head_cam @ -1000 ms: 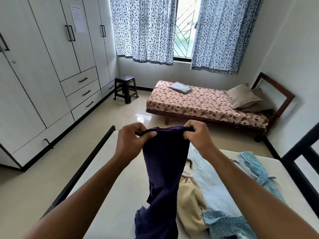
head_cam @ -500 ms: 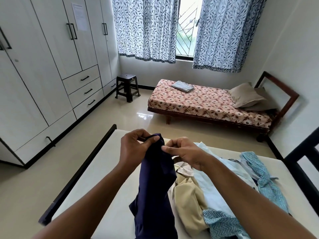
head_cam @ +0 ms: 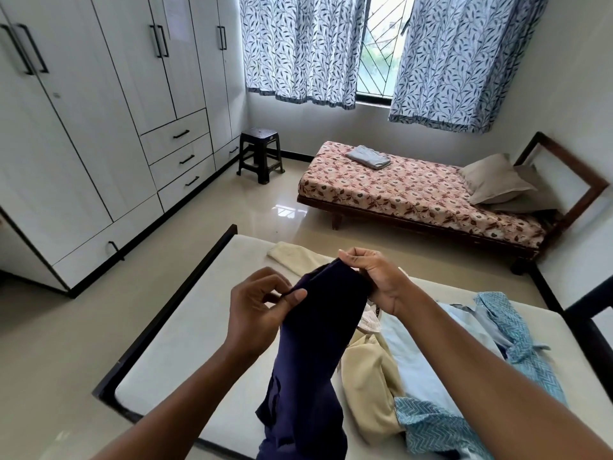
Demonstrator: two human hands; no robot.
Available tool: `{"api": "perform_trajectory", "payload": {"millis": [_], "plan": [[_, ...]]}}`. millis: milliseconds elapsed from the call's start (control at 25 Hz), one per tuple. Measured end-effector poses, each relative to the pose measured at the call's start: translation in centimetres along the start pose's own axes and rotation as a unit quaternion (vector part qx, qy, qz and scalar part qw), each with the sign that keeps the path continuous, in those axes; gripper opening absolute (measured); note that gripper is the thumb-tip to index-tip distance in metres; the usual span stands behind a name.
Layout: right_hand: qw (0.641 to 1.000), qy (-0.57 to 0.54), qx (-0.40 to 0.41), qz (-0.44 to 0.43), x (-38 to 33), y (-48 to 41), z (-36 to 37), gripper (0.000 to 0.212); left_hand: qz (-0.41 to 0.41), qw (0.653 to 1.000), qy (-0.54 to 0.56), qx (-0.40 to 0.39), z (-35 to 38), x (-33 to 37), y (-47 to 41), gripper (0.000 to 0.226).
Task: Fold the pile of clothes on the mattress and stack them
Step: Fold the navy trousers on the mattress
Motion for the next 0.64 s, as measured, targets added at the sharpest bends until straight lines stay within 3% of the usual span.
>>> {"api": "perform_trajectory", "payload": {"millis": [160,280,360,520,640], "plan": [[0.999,0.01,0.035,-0.023,0.6,-0.1,0.9,0.025,0.026,0.998,-0.029,-0.056,0.1,-0.5,1.1,0.023],[0.987,0.128,0.031,-0.091,0.1,0.5,2.1,0.035,-0.157,0.978,0.042,-0.13,0.1,0.2,-0.4,0.055],[0.969,0.197,0.022,-0.149,-0.2,0.9,3.1,0.038,-0.22,0.959,-0.001,-0.177,0.2,0.5,-2.0,0.054],[0.912,0.324,0.057,-0.243,-0.6,1.5,3.6,0.025,-0.145,0.943,-0.095,-0.282,0.2,0.5,-4.0,0.03],[0.891,0.368,0.103,-0.244,-0.2,1.6,1.3,0.019,-0.149,0.95,-0.132,-0.242,-1.2,-1.0,-5.5,0.034]]}}
Point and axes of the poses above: each hand's wrist, its own y-axis away from the middle knuckle, its own z-axis out of the palm, x = y × z, the point moved 2 cm from there along -y, towards the middle knuckle
